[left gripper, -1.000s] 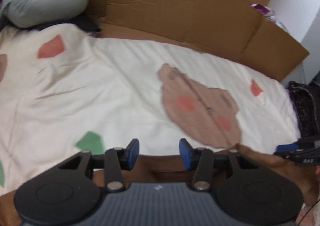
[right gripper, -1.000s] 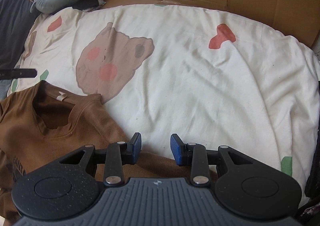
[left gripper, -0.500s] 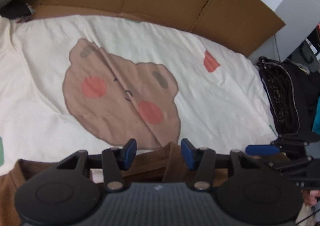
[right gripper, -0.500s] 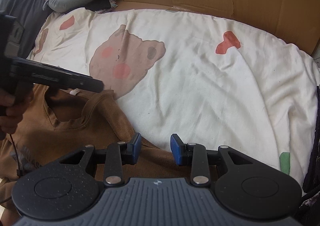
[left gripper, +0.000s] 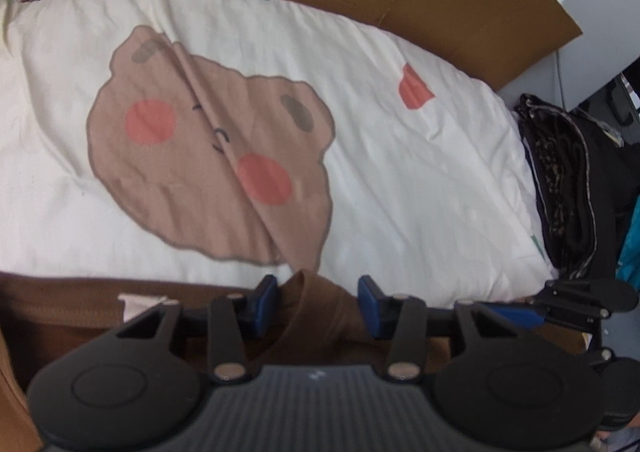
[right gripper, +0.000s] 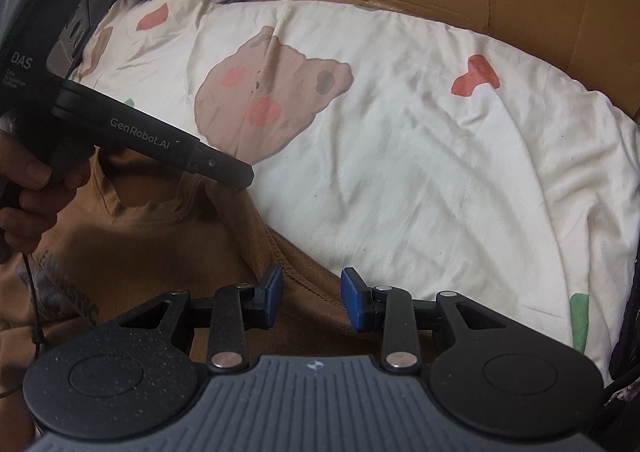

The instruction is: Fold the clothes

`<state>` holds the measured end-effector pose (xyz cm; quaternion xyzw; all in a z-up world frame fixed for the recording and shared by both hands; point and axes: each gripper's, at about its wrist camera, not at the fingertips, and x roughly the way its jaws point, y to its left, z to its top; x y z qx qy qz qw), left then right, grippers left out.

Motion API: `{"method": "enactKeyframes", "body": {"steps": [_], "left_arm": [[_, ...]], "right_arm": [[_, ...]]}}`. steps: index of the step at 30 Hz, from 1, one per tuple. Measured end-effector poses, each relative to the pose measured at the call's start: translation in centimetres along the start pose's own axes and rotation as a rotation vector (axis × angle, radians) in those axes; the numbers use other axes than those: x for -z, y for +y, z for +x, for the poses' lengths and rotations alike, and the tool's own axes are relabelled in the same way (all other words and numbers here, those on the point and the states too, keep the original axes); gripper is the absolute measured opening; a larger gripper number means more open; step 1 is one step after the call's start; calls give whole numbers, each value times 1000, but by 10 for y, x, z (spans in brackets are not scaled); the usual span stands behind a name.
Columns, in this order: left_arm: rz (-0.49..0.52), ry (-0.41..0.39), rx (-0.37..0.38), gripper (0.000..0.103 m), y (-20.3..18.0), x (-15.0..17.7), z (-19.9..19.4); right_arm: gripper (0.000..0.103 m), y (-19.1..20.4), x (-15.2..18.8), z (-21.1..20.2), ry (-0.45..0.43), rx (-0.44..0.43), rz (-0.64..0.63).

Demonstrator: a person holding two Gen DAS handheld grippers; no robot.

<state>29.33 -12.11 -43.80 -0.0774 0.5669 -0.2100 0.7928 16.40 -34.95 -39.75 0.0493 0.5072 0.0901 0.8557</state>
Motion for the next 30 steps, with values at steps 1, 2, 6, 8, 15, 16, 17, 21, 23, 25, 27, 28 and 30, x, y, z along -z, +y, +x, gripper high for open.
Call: {"method": "enactKeyframes", "body": {"steps": [1, 2, 6, 8, 15, 16, 17, 21, 23, 25, 27, 28, 30], "left_arm": [[1, 3, 2, 40, 0, 2, -1], [1, 6, 6, 37, 1, 4, -3], [-1, 19, 34, 32, 4, 9, -9], [-1, 24, 49, 31, 5, 13, -12], [-13, 16, 101, 29, 8, 28, -25], [-15, 14, 109, 29, 9, 30, -27], [-13, 11, 115, 29, 9, 32, -29], [9, 3, 134, 29, 8, 38, -34], [23, 3, 141, 29, 7, 41, -35], [42, 2, 145, 29, 5, 43, -36], [54, 3, 150, 29, 4, 44, -38], [58, 3, 154, 29, 4, 45, -38], [62, 1, 161, 29, 4, 45, -40]], "right_arm": [[39, 1, 1, 0, 5, 1, -7], [39, 2, 3, 1, 10, 2, -13], [39, 0, 7, 1, 34, 11, -46], [39, -2, 8, 0, 47, 16, -66], [39, -13, 5, -6, 91, 17, -131], [39, -14, 5, -7, 97, 17, -143], [39, -15, 5, -7, 106, 17, -156], [39, -18, 4, -8, 141, 17, -207], [39, -19, 4, -7, 160, 9, -226], [39, -21, 4, -6, 180, -1, -238], [39, -19, 4, -3, 194, -9, -244], [39, -17, 5, -1, 201, -8, -255], [39, -14, 5, 2, 212, -7, -273]]}}
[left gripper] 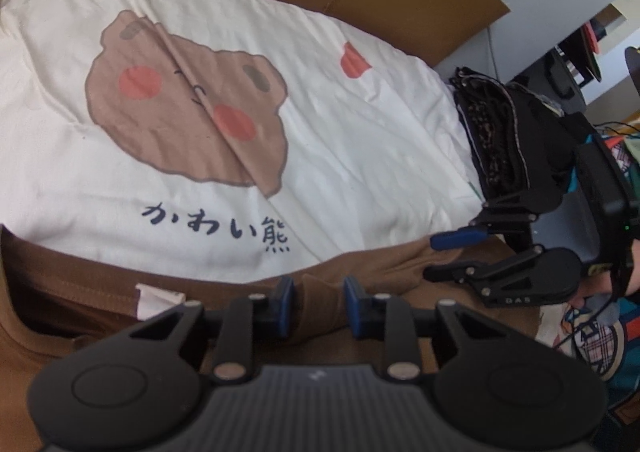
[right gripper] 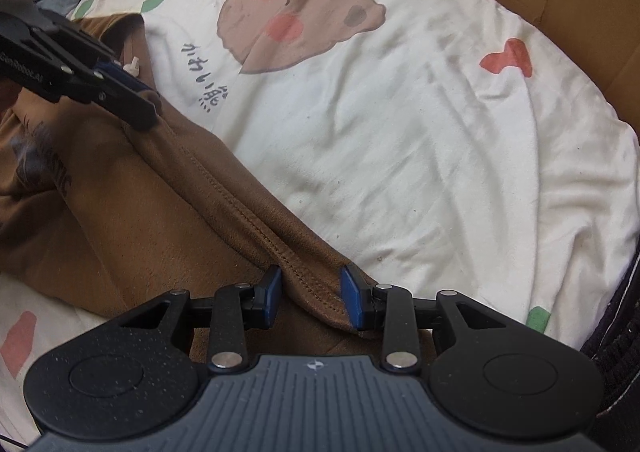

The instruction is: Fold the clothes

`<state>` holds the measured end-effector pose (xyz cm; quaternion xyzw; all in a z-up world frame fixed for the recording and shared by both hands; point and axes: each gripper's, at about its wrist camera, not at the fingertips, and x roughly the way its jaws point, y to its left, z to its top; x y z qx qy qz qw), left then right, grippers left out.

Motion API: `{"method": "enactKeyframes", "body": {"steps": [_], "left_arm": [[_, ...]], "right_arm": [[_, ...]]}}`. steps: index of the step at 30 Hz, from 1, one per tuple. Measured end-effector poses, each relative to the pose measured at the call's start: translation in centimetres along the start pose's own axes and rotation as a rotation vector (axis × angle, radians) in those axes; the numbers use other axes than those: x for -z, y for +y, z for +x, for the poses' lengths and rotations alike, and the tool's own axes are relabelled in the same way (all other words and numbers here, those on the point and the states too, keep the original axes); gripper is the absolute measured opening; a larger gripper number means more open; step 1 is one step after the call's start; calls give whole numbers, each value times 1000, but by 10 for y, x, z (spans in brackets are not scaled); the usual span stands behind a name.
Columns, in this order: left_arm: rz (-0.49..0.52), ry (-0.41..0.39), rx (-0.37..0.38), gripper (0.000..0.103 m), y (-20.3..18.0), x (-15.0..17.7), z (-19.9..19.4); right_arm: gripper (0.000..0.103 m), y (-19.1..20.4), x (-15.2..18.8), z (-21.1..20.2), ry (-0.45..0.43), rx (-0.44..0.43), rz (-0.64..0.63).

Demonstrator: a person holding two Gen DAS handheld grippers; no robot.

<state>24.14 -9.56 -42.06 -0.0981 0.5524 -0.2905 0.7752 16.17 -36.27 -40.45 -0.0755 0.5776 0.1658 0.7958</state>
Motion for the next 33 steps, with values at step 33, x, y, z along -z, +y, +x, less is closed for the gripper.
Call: {"method": "enactKeyframes", "body": {"steps": [33], "left_arm": [[36, -95, -72, 20, 2, -18, 17]], "right_arm": [[5, 1, -26, 12, -144, 252, -10]]}}
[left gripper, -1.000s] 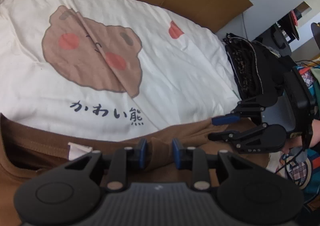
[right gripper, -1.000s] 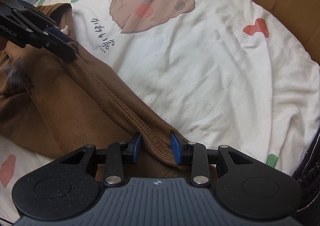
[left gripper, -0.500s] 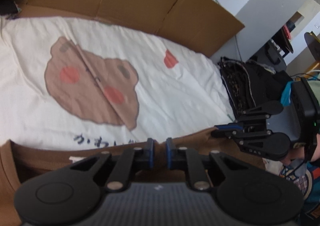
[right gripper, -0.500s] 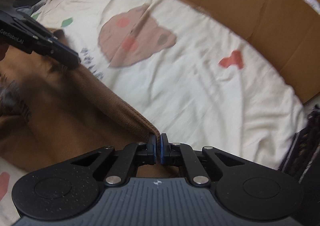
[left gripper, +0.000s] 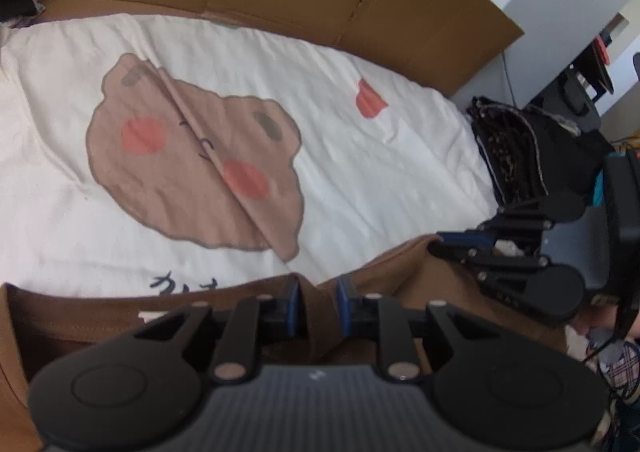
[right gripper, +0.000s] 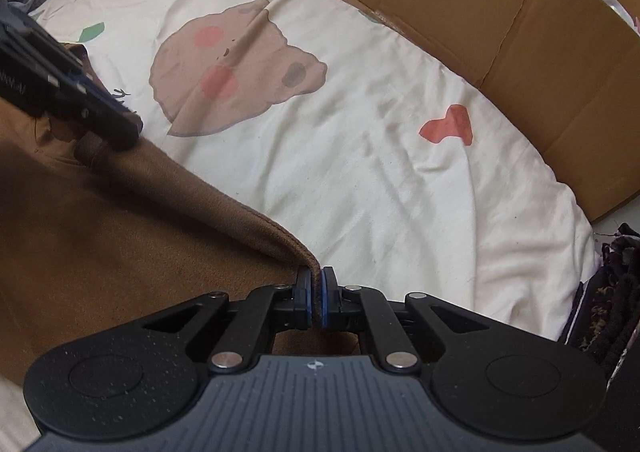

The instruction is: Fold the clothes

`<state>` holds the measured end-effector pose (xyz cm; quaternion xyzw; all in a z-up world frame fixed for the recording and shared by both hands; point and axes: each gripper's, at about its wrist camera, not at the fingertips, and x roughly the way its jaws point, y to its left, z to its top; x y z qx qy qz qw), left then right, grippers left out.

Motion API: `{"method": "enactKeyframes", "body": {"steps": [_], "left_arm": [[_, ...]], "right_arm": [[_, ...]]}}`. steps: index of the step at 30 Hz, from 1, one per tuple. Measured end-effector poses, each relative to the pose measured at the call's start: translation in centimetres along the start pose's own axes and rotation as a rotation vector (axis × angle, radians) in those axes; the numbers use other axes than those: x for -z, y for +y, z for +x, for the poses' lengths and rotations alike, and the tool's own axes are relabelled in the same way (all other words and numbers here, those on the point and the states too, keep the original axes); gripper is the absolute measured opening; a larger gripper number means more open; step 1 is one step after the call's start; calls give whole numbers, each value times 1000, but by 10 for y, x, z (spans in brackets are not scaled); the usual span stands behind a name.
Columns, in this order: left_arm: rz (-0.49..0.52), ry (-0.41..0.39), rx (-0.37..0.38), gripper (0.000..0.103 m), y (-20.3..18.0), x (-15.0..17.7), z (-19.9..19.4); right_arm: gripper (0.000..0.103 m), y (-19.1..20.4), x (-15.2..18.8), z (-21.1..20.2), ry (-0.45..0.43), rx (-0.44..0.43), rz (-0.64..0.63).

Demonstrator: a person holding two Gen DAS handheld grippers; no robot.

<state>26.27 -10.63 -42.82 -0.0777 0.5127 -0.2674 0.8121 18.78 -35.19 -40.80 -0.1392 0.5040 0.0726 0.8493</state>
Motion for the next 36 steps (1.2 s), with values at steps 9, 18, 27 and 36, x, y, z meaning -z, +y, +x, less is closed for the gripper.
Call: {"method": "enactKeyframes", "body": {"steps": [9, 18, 27, 36], "left_arm": [[61, 33, -9, 18, -2, 12, 1], [140, 16, -64, 13, -7, 18, 0], [203, 7, -128, 9, -6, 19, 1], [222, 0, -137, 8, -7, 21, 2]], "right_arm": [[39, -27, 1, -14, -1, -172, 59], [39, -43, -6, -19, 21, -301, 21], [39, -41, -6, -12, 110, -461, -28], [39, -46, -2, -13, 144, -482, -59]]}}
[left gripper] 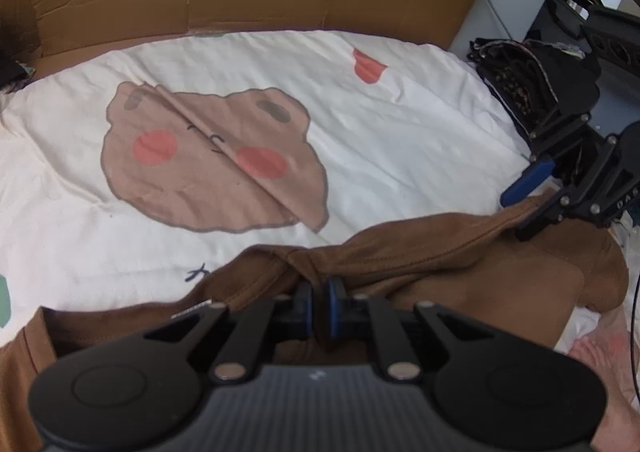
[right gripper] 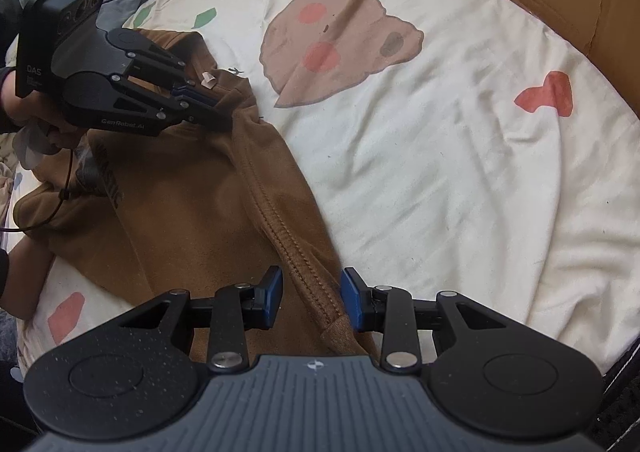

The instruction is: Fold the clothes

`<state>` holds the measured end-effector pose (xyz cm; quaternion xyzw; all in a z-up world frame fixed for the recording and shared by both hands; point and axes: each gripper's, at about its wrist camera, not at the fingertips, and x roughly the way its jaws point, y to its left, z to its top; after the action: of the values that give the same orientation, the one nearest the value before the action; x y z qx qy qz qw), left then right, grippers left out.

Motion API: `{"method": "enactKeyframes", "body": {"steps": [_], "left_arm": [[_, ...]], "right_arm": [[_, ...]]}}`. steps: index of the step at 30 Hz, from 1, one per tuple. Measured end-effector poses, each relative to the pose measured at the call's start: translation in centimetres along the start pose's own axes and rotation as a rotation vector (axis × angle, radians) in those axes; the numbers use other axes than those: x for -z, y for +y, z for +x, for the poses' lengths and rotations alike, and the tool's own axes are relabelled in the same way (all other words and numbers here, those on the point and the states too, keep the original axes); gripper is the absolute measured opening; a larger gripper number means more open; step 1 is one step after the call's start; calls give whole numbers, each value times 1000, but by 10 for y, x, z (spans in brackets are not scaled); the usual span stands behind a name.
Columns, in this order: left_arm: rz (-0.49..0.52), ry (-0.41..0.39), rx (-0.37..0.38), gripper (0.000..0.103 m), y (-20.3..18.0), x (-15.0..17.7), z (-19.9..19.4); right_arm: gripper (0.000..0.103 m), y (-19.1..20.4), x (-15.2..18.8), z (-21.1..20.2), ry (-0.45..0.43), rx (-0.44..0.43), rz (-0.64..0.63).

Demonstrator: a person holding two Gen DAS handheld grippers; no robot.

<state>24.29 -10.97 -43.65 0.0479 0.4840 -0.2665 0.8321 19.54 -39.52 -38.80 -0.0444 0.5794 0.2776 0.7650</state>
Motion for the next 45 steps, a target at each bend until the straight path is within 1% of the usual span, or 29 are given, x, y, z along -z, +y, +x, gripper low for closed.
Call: {"method": "enactKeyframes", "body": {"steps": [2, 4, 6, 7, 12, 15, 16, 18, 20, 22, 23, 29, 31, 32, 33, 34, 35, 37, 40, 44, 45], "left_arm": [[-1, -1, 0, 8, 0, 0, 0], [1, -4, 0, 8, 0, -1, 0], [3, -11, 0, 7, 0, -1, -1], [4, -15, 1, 7, 0, -1, -2], [20, -32, -6, 5, -1, -2, -5], [20, -32, -8, 5, -1, -1, -5], [19, -32, -9, 5, -1, -1, -5], [19, -31, -9, 5, 0, 0, -5], [21, -30, -10, 4, 0, -1, -5], [26, -28, -16, 4, 1, -1, -4], [28, -27, -20, 2, 1, 0, -4], [29, -24, -23, 2, 2, 3, -3], [42, -23, -28, 1, 1, 4, -2], [45, -24, -28, 1, 1, 4, -2], [47, -25, -27, 1, 0, 3, -2], [44, -26, -25, 1, 1, 3, -2], [41, -27, -23, 1, 1, 3, -3], [33, -31, -16, 1, 1, 2, -5], [18, -37, -4, 2, 2, -1, -11], [27, -48, -7, 11, 7, -6, -24], [31, -50, -11, 11, 10, -7, -28]], "right_arm": [[39, 0, 0, 5, 10, 6, -6], [36, 0, 0, 10, 24, 18, -14], [18, 0, 1, 16, 50, 36, -19], [16, 1, 1, 18, 63, 45, -22], [16, 4, 3, 23, 90, 48, -9], [19, 3, 0, 21, 98, 37, 16], [21, 3, -1, 20, 101, 29, 27], [31, 5, -3, 16, 97, 9, 21], [34, 6, -4, 16, 103, 5, 13], [35, 5, -3, 18, 116, -2, 14], [35, 4, -3, 19, 123, -4, 15], [35, -8, -3, 20, 132, -30, 74], [31, -9, -2, 21, 131, -27, 83], [18, -10, -2, 22, 131, -25, 87], [14, -11, -2, 23, 130, -23, 92], [13, -11, -1, 24, 130, -21, 96], [10, -12, -1, 24, 129, -19, 101], [8, -9, -2, 23, 122, 0, 102], [7, -2, -2, 15, 89, 55, 85], [6, 8, 3, 4, 36, 132, 83], [6, 10, 5, 3, 29, 153, 91]]}}
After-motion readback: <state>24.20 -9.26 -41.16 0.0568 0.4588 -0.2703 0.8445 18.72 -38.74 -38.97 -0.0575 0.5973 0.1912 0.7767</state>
